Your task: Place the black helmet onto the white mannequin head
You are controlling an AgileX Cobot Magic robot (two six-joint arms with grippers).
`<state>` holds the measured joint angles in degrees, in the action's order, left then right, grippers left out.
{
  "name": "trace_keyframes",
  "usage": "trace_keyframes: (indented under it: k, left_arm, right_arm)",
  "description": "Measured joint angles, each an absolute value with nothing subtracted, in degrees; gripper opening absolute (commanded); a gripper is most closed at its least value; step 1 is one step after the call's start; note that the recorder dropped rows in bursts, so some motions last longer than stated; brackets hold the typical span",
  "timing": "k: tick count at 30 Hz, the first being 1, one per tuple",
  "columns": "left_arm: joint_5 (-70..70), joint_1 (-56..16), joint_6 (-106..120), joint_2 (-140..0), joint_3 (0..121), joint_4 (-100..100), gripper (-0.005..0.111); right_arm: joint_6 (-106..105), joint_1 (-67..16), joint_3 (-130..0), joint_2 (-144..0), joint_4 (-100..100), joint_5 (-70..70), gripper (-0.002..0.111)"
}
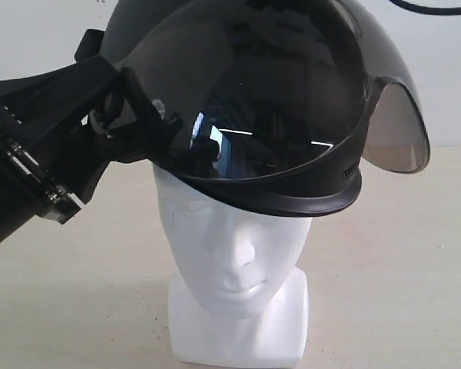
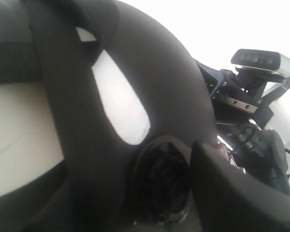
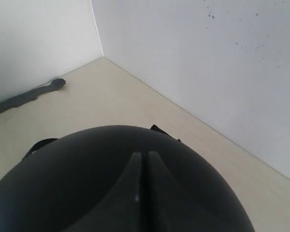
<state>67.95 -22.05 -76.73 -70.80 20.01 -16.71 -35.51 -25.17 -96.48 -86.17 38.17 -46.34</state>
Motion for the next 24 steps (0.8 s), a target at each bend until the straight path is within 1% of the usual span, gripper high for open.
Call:
trace_keyframes:
  k: [14, 24]
  left_arm:
    - [67.49, -22.05, -75.66, -70.42, 17.14, -15.2, 0.004]
    - [66.62, -21.36, -68.77, -70.28, 17.14, -18.97, 0.004]
  right_arm:
    - [-32.75, -29.7, -96.46, -86.19, 34.81, -47.85, 0.0]
    - [-28.56, -29.7, -96.46, -86.29, 31.87, -48.76, 0.0]
